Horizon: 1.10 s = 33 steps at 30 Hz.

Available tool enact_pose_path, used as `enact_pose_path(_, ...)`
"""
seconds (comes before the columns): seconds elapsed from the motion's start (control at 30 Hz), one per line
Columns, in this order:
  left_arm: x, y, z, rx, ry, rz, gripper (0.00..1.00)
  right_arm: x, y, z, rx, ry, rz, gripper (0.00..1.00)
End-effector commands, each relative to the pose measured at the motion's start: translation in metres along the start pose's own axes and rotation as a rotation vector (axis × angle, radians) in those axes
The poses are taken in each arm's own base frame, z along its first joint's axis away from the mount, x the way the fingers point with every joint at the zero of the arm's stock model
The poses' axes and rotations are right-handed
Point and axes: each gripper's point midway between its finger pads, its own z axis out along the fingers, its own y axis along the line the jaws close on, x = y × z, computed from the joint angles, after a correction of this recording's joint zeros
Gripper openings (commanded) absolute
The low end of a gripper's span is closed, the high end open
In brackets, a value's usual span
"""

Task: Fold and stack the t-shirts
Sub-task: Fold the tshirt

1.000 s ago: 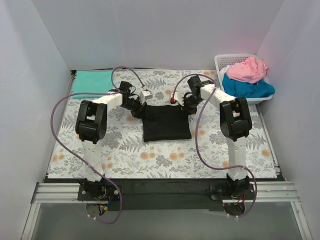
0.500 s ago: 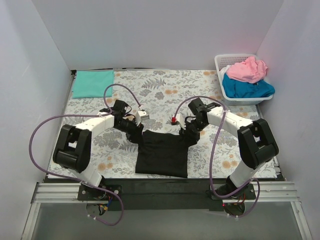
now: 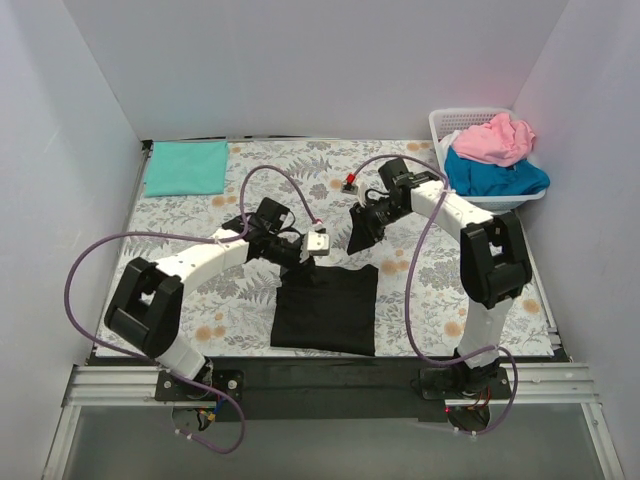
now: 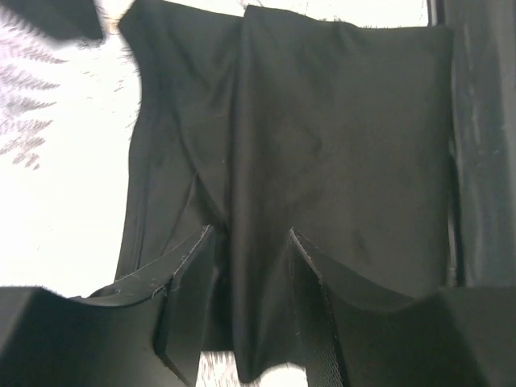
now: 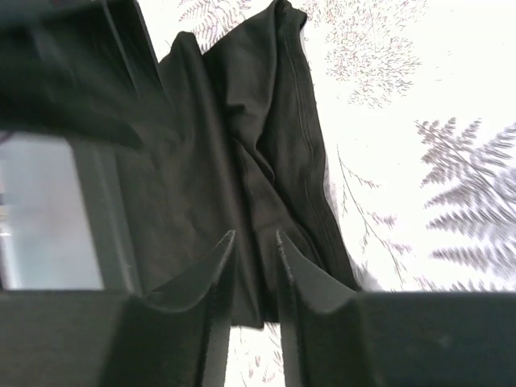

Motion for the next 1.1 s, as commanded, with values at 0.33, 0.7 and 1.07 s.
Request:
enact_pose_path(0.33, 0.011, 0.016, 0.055, 0.040, 0.029, 0.180, 0.40, -0.020, -0.008, 0.053, -0.199, 0.003, 0.253, 0.21)
enact_pose_path(0.7, 0.031, 0.005, 0.063, 0.067, 0.074, 0.158, 0.31, 0.008, -0.004, 0.092, -0.222, 0.100, 0.247, 0.17)
enact_pose_path(1.07, 0.036, 0.001, 0.066, 0.077, 0.100, 0.124, 0.26, 0.040, -0.016, 0.109, -0.198, 0.173, 0.252, 0.16)
